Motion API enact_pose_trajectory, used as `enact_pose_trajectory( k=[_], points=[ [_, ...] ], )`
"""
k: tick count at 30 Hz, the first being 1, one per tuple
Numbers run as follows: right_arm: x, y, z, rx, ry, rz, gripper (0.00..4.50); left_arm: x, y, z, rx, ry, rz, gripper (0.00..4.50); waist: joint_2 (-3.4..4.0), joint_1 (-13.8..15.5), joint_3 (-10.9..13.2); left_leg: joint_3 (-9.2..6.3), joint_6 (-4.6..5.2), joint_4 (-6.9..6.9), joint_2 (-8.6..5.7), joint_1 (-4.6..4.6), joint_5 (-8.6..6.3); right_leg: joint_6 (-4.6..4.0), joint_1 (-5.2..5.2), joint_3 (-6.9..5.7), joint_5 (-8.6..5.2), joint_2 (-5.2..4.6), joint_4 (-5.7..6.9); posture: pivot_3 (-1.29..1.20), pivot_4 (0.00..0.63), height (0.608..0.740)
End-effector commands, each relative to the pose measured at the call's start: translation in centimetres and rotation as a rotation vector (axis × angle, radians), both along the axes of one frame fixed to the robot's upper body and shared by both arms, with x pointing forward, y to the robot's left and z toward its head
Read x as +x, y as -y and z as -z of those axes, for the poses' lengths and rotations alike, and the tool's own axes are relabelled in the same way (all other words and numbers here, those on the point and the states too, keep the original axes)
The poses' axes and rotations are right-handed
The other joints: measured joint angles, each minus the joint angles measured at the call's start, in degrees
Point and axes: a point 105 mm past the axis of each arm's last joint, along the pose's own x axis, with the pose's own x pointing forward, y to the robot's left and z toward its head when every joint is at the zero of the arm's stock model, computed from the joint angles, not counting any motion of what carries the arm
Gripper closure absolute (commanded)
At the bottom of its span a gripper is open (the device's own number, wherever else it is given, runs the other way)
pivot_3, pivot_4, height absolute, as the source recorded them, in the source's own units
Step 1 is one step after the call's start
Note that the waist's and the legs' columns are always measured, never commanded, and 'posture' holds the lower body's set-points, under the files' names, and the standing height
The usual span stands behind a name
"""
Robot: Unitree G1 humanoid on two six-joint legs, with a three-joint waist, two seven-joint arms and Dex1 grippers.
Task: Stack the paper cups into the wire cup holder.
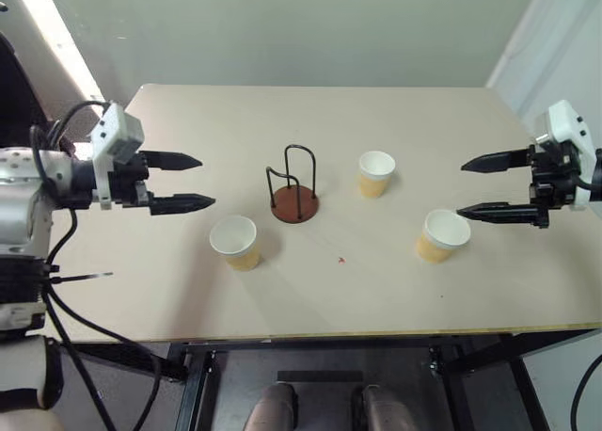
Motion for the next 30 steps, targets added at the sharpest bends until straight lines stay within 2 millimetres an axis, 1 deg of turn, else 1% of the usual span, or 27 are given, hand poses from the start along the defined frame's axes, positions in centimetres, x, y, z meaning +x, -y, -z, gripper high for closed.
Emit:
enact_pose_trajectory(
  k=[1,5,9,14,15,21,22,24,27,30],
  points=[
    [-0.5,-0.1,-1.7,0.012,0.081,0.005,0.00,0.9,0.4,-1.2,0.005,0.088,-0.002,0.03,0.00,0.0,0.0,0.00,0.02,0.01,0.00,0.00,0.01,0.01,0.01,0.00,0.01,0.00,0.00,0.00,0.150,0.740],
    [-1.9,-2.6,-1.5,0.049,0.082,-0.063,0.00,3.8,2.2,-0.3,0.000,0.095,-0.035,0.03,0.00,0.2,0.0,0.01,0.15,0.05,-0.02,0.00,0.12,0.06,0.09,-0.01,0.04,-0.03,0.02,0.00,0.150,0.740],
    [-2.9,-3.9,-1.2,0.063,0.086,-0.071,0.00,6.8,3.8,1.2,0.057,0.105,-0.120,0.03,-0.01,0.2,0.0,0.06,0.21,0.19,-0.07,-0.06,0.13,0.19,0.15,-0.01,0.11,-0.05,-0.04,0.00,0.150,0.740],
    [-3.3,-4.2,-0.8,0.074,0.086,-0.038,0.00,8.4,5.7,2.8,0.098,0.085,-0.112,0.03,-0.01,0.3,0.0,0.13,0.46,0.73,-0.11,-0.34,-0.01,0.72,0.15,0.01,0.30,-0.06,-0.14,0.00,0.150,0.740],
    [-3.5,-4.2,-0.8,0.075,0.087,-0.033,0.00,8.7,6.0,3.0,0.102,0.084,-0.118,0.03,-0.01,0.3,0.0,0.14,0.50,0.80,-0.12,-0.37,-0.04,0.90,0.15,0.02,0.38,-0.06,-0.16,0.00,0.150,0.740],
    [-3.7,-3.9,-0.6,0.070,0.092,0.007,0.00,10.5,7.6,4.0,0.088,0.057,-0.182,0.03,-0.01,0.4,0.0,0.16,0.56,0.93,-0.21,-0.58,-0.05,1.24,0.12,0.06,0.46,-0.10,-0.25,0.00,0.150,0.740],
    [-3.8,-3.9,-0.6,0.070,0.091,0.008,0.00,10.8,7.8,3.9,0.075,0.056,-0.194,0.40,-0.01,0.4,0.0,0.16,0.56,0.94,-0.22,-0.60,-0.04,1.30,0.12,0.08,0.48,-0.11,-0.27,0.00,0.150,0.740],
    [-4.0,-4.0,-0.5,0.069,0.088,0.011,0.00,11.1,8.2,3.8,0.059,0.058,-0.208,0.92,-0.01,0.5,0.0,0.17,0.56,0.95,-0.25,-0.64,-0.01,1.43,0.12,0.09,0.53,-0.10,-0.36,0.00,0.150,0.740],
    [-4.0,-3.9,-0.3,0.063,0.090,0.025,0.00,11.1,9.0,3.8,0.026,0.038,-0.185,2.06,-0.01,0.6,0.0,0.23,0.46,0.99,-0.27,-0.73,0.08,1.60,0.12,0.13,0.58,-0.09,-0.51,0.00,0.150,0.740],
    [-4.0,-3.9,-0.3,0.063,0.093,0.036,0.00,11.1,9.2,4.0,0.035,0.038,-0.177,3.15,-0.02,0.7,0.0,0.33,0.32,1.09,-0.29,-0.78,0.16,1.76,0.13,0.23,0.61,-0.09,-0.62,0.00,0.150,0.740]
  ],
)
